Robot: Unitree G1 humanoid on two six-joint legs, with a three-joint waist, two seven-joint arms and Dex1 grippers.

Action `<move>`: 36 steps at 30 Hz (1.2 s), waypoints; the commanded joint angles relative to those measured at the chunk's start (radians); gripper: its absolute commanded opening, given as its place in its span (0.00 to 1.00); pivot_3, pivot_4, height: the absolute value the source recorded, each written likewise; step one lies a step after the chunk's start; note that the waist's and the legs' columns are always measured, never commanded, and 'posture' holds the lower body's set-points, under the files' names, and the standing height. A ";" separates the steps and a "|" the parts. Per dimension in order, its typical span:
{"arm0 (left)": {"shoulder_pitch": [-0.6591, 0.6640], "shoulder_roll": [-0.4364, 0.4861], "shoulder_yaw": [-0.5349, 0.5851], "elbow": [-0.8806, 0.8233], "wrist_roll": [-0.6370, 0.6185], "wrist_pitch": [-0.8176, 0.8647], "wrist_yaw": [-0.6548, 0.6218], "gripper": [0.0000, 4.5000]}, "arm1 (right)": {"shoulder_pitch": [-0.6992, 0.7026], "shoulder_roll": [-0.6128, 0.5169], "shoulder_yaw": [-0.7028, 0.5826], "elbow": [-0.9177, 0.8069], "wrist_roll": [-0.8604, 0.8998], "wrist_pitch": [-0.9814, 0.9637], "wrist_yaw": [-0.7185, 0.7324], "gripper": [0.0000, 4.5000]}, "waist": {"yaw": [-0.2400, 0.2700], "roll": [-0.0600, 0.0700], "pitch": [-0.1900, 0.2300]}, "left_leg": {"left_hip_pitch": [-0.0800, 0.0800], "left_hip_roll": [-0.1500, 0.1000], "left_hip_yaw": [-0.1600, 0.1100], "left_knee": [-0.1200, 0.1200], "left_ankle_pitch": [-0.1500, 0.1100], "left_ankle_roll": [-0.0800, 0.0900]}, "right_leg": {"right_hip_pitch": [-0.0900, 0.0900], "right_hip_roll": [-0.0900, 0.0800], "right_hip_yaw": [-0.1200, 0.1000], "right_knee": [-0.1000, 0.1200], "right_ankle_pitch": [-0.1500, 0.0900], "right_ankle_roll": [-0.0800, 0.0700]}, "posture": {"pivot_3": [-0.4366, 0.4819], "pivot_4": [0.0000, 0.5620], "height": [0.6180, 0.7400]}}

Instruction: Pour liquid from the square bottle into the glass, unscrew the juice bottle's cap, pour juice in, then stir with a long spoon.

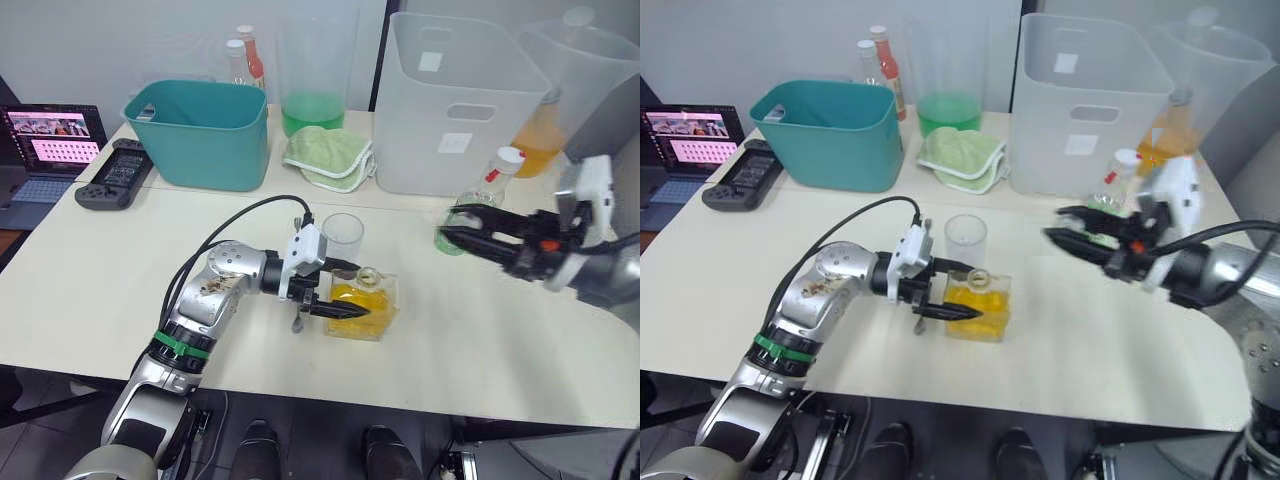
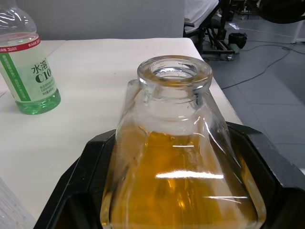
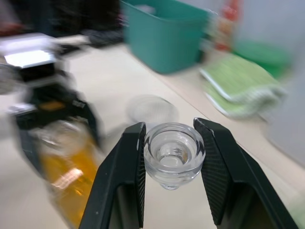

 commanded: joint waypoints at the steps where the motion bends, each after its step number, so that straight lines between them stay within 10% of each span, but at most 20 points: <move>1: -0.017 -0.013 0.036 -0.027 -0.018 0.009 0.044 0.62 | 0.048 0.042 -0.063 0.148 -0.162 -0.164 -0.082 0.24 | -0.003 0.000 0.000 | 0.000 0.000 0.000 0.000 0.000 0.001 | 0.000 0.000 0.000 0.000 0.000 0.000 | 0.48 0.27 0.95; 11: -0.003 -0.014 0.045 -0.078 -0.026 0.040 0.084 0.62 | -0.002 0.234 -0.092 0.574 -0.344 -0.460 -0.291 0.24 | -0.018 0.014 0.000 | 0.000 0.000 0.000 -0.001 0.001 0.001 | 0.000 0.000 0.000 0.000 0.000 0.000 | 0.48 0.27 0.95; 29: 0.029 -0.014 0.042 -0.127 -0.030 0.055 0.118 0.62 | 0.020 0.309 -0.062 0.723 -0.369 -0.551 -0.288 0.24 | -0.025 0.016 0.000 | 0.000 0.000 0.000 -0.002 0.001 0.001 | 0.001 0.000 0.000 -0.001 0.000 0.000 | 0.48 0.27 0.95; 30: 0.031 -0.015 0.039 -0.128 -0.029 0.053 0.117 0.62 | 0.022 0.303 -0.069 0.711 -0.364 -0.553 -0.282 0.47 | -0.025 0.016 0.000 | 0.000 0.000 0.000 -0.002 0.001 0.001 | 0.001 0.000 0.000 -0.001 0.000 0.000 | 0.48 0.27 0.95; 36: 0.035 -0.020 0.040 -0.133 -0.035 0.051 0.115 0.62 | 0.048 0.246 -0.100 0.601 -0.332 -0.536 -0.237 0.92 | -0.023 0.018 0.000 | 0.000 -0.001 0.000 -0.002 0.001 0.001 | 0.001 0.000 0.000 -0.001 0.000 0.001 | 0.48 0.27 0.95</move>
